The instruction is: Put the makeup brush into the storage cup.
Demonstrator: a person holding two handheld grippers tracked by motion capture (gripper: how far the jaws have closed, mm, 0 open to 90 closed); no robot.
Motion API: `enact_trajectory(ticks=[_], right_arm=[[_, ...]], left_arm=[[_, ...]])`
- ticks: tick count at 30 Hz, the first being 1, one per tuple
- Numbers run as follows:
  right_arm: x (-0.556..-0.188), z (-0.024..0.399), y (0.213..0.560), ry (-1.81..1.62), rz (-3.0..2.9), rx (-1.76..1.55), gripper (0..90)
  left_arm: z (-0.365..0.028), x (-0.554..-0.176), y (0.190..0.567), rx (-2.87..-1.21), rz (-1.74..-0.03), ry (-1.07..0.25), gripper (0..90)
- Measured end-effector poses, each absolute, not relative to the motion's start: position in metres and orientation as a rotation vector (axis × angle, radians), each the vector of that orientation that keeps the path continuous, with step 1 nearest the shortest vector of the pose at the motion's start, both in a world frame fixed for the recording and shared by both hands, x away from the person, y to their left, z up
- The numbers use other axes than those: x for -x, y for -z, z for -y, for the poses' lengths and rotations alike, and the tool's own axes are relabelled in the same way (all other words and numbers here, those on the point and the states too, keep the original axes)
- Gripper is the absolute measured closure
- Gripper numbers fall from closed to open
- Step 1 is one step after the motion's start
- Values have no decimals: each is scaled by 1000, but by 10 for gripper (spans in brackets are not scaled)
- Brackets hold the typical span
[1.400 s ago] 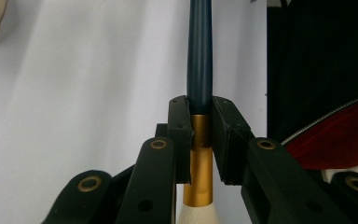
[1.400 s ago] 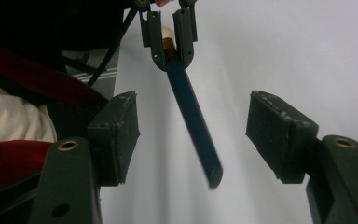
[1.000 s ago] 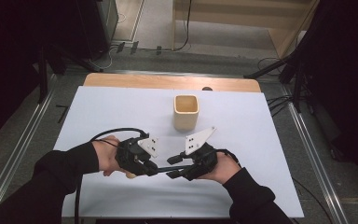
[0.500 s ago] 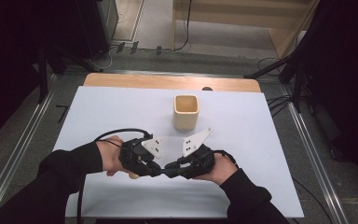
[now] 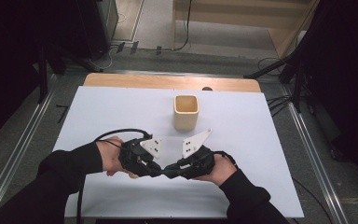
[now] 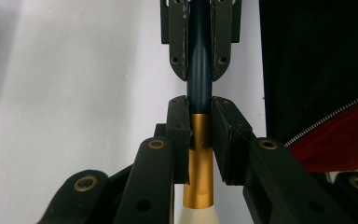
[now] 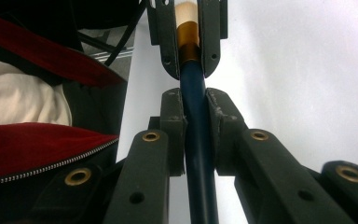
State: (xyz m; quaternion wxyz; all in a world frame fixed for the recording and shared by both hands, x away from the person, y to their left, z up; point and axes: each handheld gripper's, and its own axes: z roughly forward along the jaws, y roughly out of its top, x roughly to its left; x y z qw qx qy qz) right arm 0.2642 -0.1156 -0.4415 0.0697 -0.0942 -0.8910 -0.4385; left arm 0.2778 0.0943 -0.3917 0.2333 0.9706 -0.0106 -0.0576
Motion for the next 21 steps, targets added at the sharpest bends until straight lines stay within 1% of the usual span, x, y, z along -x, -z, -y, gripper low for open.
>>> enact_trajectory(ticks=[3,6,7,9,11,15,17,21], right_arm=[[-264,116,441,1322,2688,278,795],[-264,116,442,1315,2685,280,795],[-264,117,442,1312,2697,286,795],[-264,117,442,1309,2696,285,795],[-264,119,441,1314,2704,298,796],[-265,124,442,1317,2706,331,796],[-266,128,441,1335,2704,347,796],[-267,135,439,1373,2700,380,795]], left_arm=[[-95,-278,391,-2656,22,168,771],[-97,-280,390,-2639,10,171,709],[-98,-281,390,-2632,7,187,685],[-101,-284,389,-2613,-13,212,576],[-105,-286,387,-2588,-41,216,530],[-117,-297,385,-2523,-128,275,386],[-127,-303,384,-2447,-217,306,368],[-145,-307,386,-2318,-282,289,303]])
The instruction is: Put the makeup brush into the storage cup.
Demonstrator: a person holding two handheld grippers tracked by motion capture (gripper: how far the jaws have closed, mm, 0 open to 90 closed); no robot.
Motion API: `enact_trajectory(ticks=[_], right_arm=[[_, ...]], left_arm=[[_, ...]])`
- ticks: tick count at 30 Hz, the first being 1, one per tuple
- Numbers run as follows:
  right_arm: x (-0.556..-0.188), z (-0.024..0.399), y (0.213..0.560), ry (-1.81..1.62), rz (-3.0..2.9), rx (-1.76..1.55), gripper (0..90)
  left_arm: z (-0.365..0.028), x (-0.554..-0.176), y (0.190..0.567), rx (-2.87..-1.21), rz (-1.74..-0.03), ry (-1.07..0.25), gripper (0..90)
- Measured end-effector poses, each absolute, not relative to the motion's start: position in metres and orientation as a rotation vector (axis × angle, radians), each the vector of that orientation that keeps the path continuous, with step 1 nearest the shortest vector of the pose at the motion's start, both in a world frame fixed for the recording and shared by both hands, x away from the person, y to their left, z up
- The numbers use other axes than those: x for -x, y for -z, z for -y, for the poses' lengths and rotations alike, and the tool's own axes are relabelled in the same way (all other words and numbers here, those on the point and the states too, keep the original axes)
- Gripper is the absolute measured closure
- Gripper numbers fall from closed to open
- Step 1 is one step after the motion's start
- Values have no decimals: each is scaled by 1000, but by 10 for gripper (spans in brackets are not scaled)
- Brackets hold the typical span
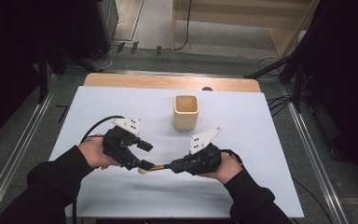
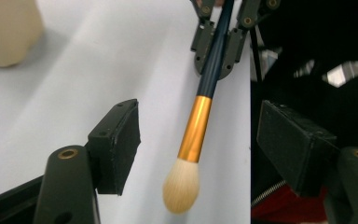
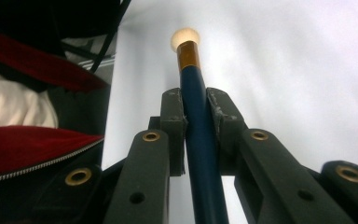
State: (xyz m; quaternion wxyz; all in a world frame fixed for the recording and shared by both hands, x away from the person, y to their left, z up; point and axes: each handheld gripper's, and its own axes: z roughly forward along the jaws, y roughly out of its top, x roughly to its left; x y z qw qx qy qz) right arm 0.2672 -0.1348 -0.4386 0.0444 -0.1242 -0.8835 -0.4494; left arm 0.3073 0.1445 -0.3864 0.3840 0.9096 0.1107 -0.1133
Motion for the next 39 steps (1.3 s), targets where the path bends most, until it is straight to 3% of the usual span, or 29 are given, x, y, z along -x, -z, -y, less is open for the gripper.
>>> enact_trajectory(ticks=[7,12,26,39], right_arm=[[-268,142,436,1417,2687,446,795],[-269,146,435,1443,2674,502,795],[-268,154,430,1539,2605,543,795],[-267,138,432,1505,2600,463,794]], left_arm=[[-168,-303,396,-2197,-336,172,279],[-175,-301,404,-2139,-418,174,212],[-188,-289,418,-1922,-495,173,210],[-160,-283,418,-2120,-308,125,335]])
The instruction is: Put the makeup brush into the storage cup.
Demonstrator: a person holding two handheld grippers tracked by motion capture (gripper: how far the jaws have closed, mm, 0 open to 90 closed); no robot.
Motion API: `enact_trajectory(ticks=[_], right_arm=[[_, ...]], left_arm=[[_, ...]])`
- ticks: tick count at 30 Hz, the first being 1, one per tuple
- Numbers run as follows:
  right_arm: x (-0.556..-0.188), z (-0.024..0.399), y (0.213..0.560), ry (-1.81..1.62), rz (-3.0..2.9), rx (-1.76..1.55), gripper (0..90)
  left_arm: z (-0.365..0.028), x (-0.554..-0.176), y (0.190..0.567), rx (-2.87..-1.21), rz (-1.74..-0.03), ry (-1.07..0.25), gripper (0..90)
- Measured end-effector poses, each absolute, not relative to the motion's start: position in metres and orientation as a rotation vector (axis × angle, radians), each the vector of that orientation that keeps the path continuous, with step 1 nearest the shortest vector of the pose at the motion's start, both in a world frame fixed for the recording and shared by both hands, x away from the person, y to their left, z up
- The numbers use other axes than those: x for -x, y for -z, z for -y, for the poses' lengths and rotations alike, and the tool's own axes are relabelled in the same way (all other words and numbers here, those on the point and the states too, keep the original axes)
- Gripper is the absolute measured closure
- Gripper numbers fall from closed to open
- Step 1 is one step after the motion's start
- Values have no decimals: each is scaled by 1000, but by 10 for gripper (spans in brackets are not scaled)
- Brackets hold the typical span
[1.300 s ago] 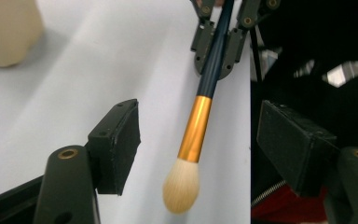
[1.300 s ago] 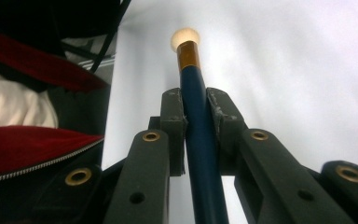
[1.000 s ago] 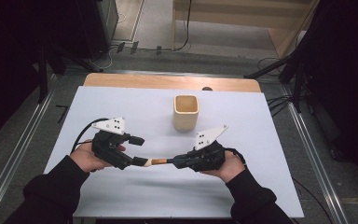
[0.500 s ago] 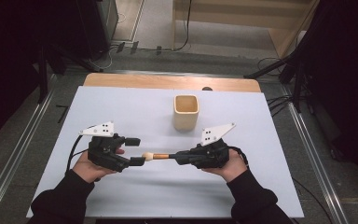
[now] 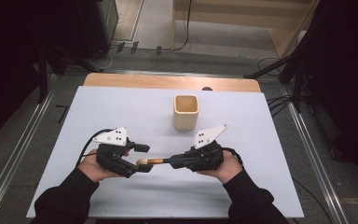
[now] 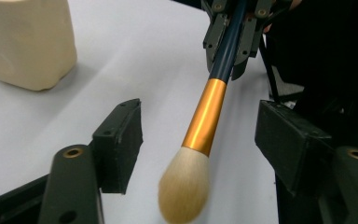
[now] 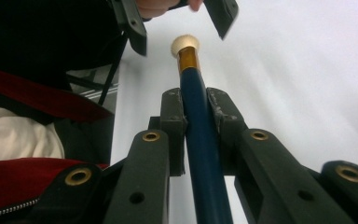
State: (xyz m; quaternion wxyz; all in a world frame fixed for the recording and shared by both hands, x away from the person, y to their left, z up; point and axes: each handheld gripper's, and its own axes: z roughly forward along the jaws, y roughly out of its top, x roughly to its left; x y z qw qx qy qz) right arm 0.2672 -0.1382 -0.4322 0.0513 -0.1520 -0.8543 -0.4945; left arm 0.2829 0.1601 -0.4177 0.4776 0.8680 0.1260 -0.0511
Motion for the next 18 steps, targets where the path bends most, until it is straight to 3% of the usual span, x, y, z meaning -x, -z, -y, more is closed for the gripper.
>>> enact_trajectory(ticks=[18], right_arm=[[-267,130,433,1475,2597,418,794]], left_arm=[[-137,-287,421,-2250,-192,161,553]])
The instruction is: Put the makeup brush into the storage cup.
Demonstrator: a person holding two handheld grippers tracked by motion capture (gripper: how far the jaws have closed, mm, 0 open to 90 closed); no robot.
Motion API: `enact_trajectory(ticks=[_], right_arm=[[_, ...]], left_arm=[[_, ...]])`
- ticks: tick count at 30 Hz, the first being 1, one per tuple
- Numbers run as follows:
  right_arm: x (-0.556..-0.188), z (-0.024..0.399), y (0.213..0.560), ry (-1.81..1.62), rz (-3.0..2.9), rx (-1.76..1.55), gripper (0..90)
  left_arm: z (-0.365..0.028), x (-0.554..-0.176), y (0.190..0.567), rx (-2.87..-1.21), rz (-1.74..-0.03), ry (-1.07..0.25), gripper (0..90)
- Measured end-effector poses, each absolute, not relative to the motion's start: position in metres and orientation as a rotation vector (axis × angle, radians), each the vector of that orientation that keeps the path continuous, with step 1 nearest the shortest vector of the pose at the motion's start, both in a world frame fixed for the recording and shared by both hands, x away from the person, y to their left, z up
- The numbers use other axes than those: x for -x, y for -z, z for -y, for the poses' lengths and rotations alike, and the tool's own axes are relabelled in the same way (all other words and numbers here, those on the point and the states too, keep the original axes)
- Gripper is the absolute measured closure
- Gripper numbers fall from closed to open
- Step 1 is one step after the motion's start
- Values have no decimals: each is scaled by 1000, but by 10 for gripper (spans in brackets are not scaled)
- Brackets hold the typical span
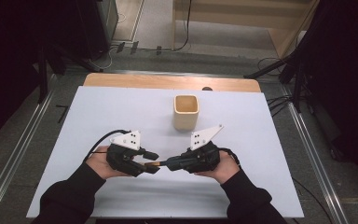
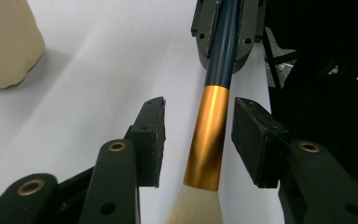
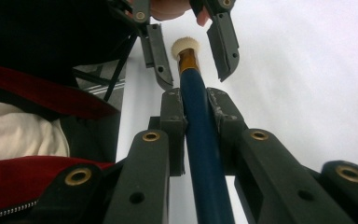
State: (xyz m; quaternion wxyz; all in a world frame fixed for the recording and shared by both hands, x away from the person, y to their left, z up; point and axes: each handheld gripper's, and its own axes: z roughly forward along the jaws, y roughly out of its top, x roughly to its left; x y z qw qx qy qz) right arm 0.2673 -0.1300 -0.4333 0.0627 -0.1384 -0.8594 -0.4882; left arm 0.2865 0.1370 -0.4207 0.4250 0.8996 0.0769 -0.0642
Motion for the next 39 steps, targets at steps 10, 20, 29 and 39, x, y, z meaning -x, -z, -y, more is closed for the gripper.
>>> enact_trajectory(ticks=[10,20,29,39], right_arm=[[-267,127,434,1467,2599,409,794],[-269,126,436,1451,2590,403,794],[-268,125,437,1447,2587,395,790],[-258,123,433,1469,2680,353,456]], left_arm=[[-133,-286,421,-2276,-151,174,649],[-131,-286,422,-2303,-105,175,743],[-131,-283,421,-2327,-61,171,772],[-130,-283,413,-2428,-21,184,777]])
